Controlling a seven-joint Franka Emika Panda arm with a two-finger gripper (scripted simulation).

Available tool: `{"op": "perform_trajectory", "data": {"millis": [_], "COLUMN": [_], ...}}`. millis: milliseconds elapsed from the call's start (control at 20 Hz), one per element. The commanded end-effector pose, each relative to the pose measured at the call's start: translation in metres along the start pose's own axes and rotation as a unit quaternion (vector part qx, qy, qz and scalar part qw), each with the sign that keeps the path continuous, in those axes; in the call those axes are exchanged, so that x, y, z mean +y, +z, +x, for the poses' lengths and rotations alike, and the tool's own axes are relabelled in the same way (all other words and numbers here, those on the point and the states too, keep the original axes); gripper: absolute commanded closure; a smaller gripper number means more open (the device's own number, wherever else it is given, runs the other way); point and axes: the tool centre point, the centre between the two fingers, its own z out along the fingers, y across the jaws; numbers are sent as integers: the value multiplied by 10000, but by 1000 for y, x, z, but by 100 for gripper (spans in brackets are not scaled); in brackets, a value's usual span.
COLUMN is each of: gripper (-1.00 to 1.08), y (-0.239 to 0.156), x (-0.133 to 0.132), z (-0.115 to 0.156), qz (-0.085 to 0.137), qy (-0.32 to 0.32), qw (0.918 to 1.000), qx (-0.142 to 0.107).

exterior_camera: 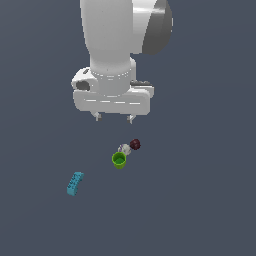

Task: Pick up a designated object from a clutter of objects.

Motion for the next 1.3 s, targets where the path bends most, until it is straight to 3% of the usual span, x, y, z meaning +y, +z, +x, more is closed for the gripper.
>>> {"op": "perform_trajectory", "data": {"millis": [0,700,1250], "gripper": [-92,-92,-92], "y": [11,108,199], "x": [8,79,140], "z": [11,78,104], "qz": [16,104,130], "qy": [55,467,756], "qw": [10000,9988,9968], "qx": [-20,-138,-216]}}
